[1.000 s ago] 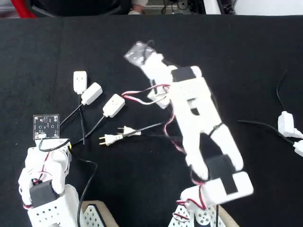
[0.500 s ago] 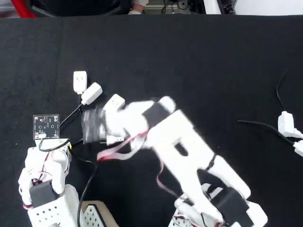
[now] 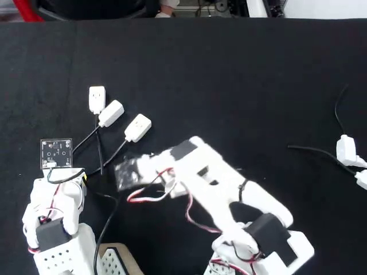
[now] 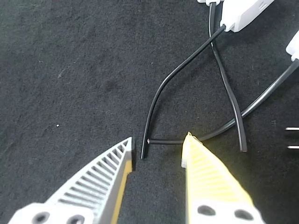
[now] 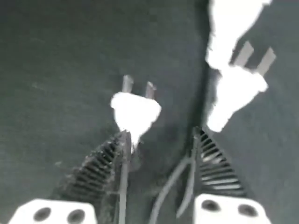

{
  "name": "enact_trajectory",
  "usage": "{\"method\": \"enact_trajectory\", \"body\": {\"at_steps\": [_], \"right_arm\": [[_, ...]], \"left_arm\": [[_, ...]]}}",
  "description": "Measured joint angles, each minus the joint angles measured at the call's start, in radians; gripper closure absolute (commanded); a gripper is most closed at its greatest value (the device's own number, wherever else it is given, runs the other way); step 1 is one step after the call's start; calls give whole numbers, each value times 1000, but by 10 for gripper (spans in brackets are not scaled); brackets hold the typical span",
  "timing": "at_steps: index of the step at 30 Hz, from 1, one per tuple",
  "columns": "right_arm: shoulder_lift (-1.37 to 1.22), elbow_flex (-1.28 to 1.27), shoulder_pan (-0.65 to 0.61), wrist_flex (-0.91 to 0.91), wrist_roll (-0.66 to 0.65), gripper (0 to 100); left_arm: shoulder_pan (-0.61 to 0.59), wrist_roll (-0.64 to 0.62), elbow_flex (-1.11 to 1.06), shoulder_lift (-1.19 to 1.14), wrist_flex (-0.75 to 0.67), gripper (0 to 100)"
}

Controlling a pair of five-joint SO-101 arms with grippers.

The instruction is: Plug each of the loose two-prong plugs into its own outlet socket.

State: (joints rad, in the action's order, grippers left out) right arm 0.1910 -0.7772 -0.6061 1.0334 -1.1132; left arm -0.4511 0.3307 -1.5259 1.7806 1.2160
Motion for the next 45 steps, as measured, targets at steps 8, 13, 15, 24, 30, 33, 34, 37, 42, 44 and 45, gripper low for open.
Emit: {"method": "enact_trajectory", "body": {"at_steps": [8, 13, 15, 24, 30, 33, 34, 37, 42, 44, 45], "right_arm": [[155, 14, 29, 129, 41, 801], [328, -180, -87, 106, 87, 801], [385, -273, -114, 26, 158, 801], [359, -422, -110, -264, 399, 802], [288, -422, -107, -307, 450, 855], [288, -422, -106, -307, 450, 855], [288, -422, -106, -307, 450, 848], [288, -422, -106, -304, 450, 833], [324, -422, -106, -269, 450, 825], [353, -422, -106, -242, 450, 826], [371, -422, -106, -224, 450, 827]], "left_arm": [[0, 0, 0, 0, 0, 820], [0, 0, 0, 0, 0, 820], [0, 0, 0, 0, 0, 820], [0, 0, 0, 0, 0, 820], [0, 0, 0, 0, 0, 820], [0, 0, 0, 0, 0, 820], [0, 0, 0, 0, 0, 820], [0, 0, 0, 0, 0, 820], [0, 0, 0, 0, 0, 820], [0, 0, 0, 0, 0, 820], [0, 0, 0, 0, 0, 820]]}}
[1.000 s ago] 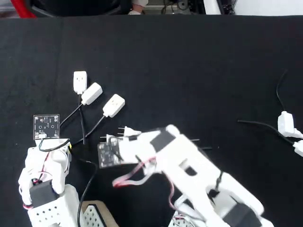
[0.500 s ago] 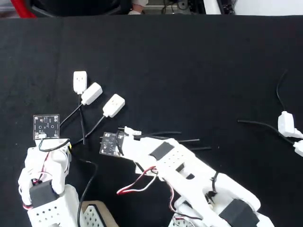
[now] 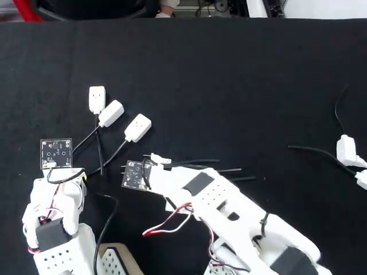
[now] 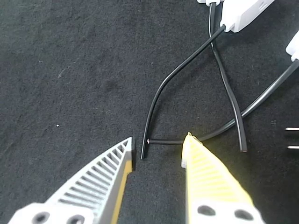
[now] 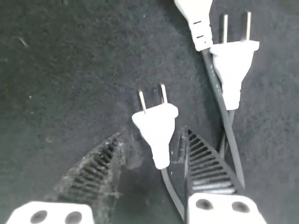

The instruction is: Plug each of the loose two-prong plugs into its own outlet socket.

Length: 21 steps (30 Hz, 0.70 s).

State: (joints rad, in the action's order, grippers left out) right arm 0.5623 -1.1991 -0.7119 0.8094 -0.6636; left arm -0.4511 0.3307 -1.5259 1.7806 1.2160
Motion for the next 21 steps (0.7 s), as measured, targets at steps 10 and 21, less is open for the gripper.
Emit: {"method": "enact_trajectory", "body": {"at_steps": [10, 21], "right_arm": [[302, 17, 101, 193, 224, 825], [436, -235, 249, 15, 577, 824]], "left_arm": [[0, 0, 0, 0, 0, 820], [0, 0, 0, 0, 0, 820]]}}
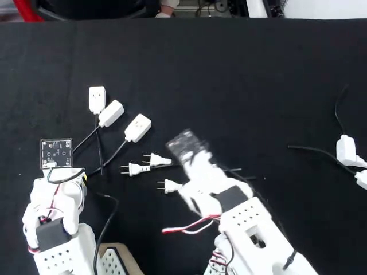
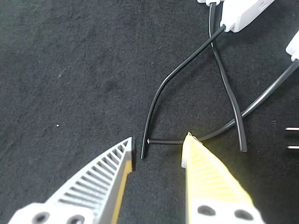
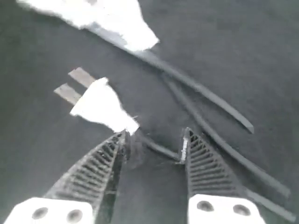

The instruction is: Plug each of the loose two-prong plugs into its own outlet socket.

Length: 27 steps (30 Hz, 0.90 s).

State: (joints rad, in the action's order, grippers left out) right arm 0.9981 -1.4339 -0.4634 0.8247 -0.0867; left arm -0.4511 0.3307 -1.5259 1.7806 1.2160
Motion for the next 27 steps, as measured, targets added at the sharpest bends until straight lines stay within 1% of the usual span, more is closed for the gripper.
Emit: {"method": "enact_trajectory", "body": {"at_steps": [3, 7, 9, 15, 18, 22, 27], "right_arm": [[-28, -3, 69, -14, 94, 824], [-147, 52, 149, 18, 299, 824], [-247, 117, 183, 20, 371, 824], [-652, 353, 196, 28, 548, 824], [-836, 505, 196, 94, 597, 825], [-1031, 713, 196, 250, 608, 828], [-1162, 884, 247, 399, 608, 828]], "left_arm": [[0, 0, 0, 0, 0, 820], [0, 0, 0, 0, 0, 820], [0, 0, 0, 0, 0, 820], [0, 0, 0, 0, 0, 820], [0, 0, 0, 0, 0, 820], [0, 0, 0, 0, 0, 820], [0, 0, 0, 0, 0, 820]]}}
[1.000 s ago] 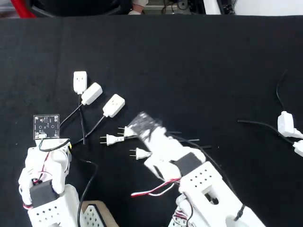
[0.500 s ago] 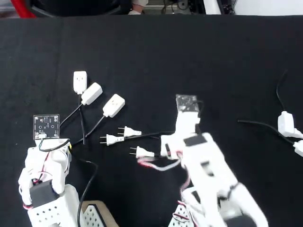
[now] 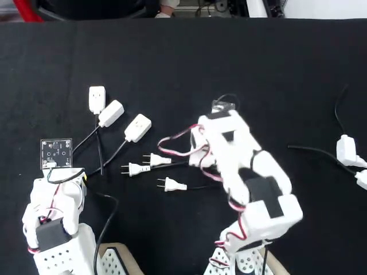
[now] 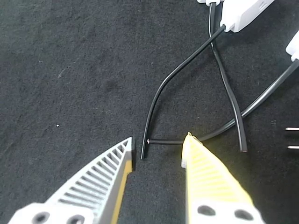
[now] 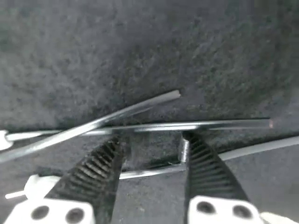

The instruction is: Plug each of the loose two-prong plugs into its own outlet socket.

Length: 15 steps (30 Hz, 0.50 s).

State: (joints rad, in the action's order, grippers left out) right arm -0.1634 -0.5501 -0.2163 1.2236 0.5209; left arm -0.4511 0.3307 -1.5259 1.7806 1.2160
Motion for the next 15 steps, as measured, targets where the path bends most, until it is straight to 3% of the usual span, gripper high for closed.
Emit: {"method": "enact_trajectory", "body": {"at_steps": [9, 15], "right_arm": [[34, 132, 75, 239, -20, 828], [55, 133, 77, 390, -152, 829]], "left_arm": [[0, 0, 0, 0, 0, 820], [0, 0, 0, 0, 0, 820]]}}
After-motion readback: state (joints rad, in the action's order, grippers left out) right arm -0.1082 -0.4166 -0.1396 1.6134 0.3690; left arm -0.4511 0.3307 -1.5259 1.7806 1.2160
